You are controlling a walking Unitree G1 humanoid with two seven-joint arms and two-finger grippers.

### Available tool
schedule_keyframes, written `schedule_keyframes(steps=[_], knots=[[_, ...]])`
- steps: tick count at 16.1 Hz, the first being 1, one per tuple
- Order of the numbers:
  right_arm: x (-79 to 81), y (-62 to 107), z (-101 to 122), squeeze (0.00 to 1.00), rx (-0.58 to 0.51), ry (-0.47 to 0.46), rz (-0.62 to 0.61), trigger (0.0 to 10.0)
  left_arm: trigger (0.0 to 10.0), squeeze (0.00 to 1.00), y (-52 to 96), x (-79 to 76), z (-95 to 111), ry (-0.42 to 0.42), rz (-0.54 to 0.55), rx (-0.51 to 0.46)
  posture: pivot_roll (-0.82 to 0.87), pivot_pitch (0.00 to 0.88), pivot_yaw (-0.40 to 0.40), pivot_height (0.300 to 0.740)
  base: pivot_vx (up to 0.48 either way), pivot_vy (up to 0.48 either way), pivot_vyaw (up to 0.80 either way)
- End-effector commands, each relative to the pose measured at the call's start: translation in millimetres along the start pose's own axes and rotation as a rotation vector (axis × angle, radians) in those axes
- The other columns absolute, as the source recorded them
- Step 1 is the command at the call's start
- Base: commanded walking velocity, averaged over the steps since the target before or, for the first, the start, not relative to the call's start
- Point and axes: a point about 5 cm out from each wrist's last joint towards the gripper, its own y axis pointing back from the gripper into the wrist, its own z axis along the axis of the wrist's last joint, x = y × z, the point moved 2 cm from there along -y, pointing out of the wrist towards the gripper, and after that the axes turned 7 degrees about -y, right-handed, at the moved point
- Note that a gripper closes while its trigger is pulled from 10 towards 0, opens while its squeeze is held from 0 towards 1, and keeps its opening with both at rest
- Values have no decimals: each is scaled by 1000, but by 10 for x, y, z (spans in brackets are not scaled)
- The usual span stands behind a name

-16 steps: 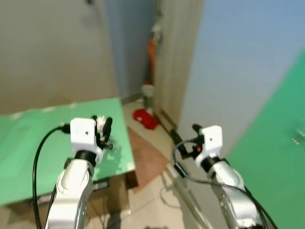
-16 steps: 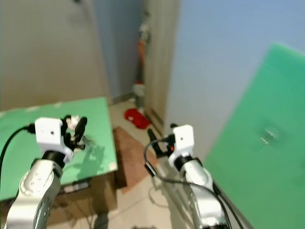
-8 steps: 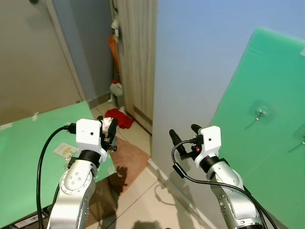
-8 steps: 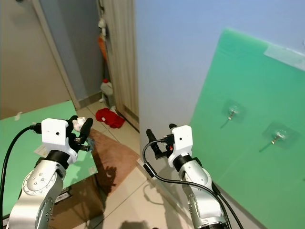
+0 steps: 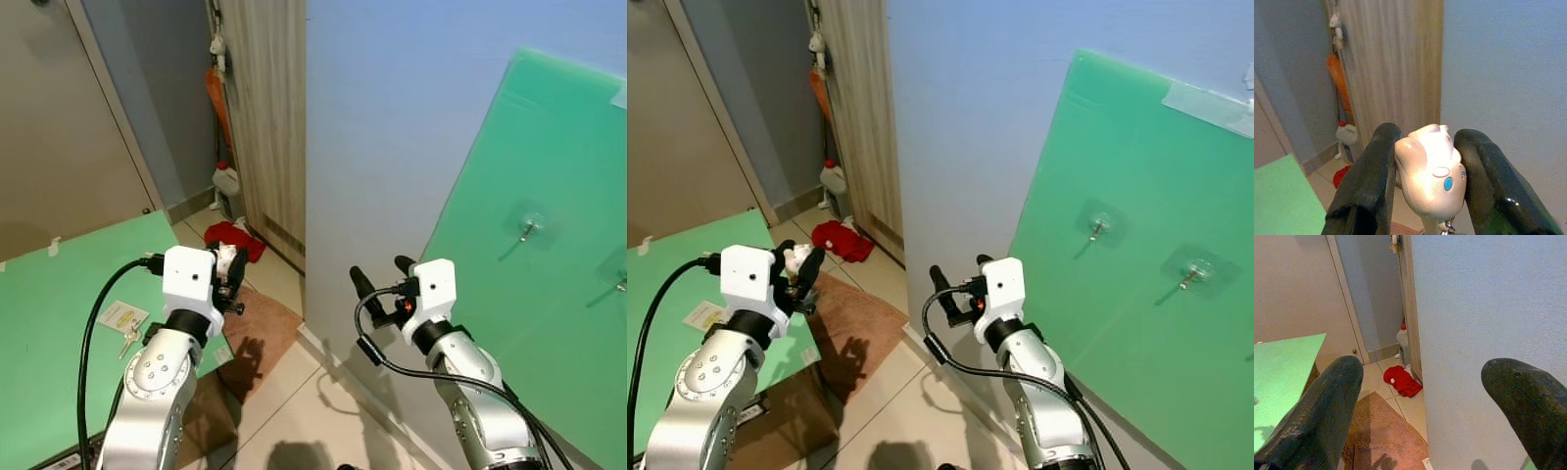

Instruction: Hang keys on a hook

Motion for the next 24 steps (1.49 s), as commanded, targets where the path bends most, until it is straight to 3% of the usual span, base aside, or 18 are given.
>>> schedule_keyframes(steps=[1,5,24], knots=[[-23,29,-38,0,20,-5,-13,10000,0,0,16,-47,25,-4,-30,-20,2,0,16,740,0,0,-587],[-31,22,-46,0,24,-9,-16,10000,0,0,16,-88,37,-21,-65,-28,2,0,18,740,0,423,-589],[-23,-44,-87,0,24,-4,-12,10000,0,0,-79,-49,-6,-17,-99,-22,-1,0,38,740,0,0,-588]])
